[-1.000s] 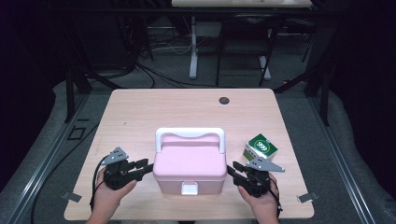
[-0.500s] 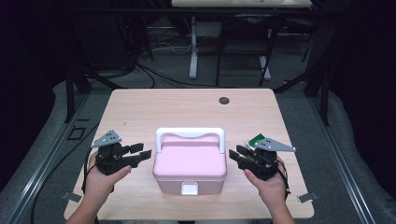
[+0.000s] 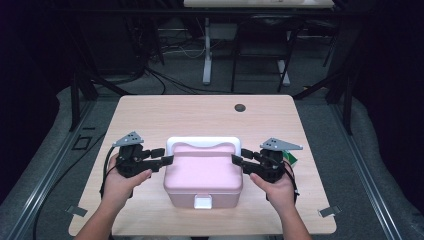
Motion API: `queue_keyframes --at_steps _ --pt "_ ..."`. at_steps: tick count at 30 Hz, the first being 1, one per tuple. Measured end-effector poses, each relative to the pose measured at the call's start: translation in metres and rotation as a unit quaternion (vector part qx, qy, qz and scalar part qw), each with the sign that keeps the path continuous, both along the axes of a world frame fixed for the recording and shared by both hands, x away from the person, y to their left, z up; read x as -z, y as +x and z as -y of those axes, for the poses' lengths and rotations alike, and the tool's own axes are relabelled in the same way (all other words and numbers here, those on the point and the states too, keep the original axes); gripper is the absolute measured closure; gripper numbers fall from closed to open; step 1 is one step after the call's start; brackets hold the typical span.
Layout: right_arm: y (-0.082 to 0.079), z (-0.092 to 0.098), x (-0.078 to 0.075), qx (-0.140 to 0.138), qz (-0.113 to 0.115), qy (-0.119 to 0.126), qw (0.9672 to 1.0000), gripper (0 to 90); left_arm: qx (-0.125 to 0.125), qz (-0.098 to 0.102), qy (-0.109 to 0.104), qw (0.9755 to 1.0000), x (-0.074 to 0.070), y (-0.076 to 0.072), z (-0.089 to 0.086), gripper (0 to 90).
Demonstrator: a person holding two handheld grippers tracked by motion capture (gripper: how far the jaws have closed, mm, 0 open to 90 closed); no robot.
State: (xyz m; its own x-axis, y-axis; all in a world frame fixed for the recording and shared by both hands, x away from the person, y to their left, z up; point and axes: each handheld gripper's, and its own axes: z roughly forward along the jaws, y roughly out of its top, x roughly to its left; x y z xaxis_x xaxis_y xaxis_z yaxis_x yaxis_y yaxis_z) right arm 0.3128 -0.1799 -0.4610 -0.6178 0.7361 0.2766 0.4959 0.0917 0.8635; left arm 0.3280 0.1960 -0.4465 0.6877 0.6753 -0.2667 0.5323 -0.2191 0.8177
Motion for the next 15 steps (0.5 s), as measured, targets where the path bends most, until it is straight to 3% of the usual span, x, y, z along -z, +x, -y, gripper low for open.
queue_keyframes --at_steps 6,7,11,15 --pt "0.0003 -0.0049 0.0063 -0.011 0.010 0.010 0.9998 54.6 0.011 -0.002 -0.004 0.9999 0.0069 0.0032 0.0093 52.7" --pt "-0.0006 -0.0056 0.0061 -0.009 0.013 0.002 0.9999 54.6 0.010 0.000 -0.005 0.9999 0.0081 0.0034 0.0104 53.1" --pt "-0.0022 -0.0053 0.0065 -0.009 0.017 0.011 0.9998 55.5 0.003 0.005 -0.012 0.9999 0.0099 0.0024 0.0098 56.0" --pt "-0.0059 -0.0049 0.0065 -0.007 0.027 0.007 0.9996 59.6 0.000 0.022 -0.001 0.9998 0.0085 -0.0022 0.0089 62.3"
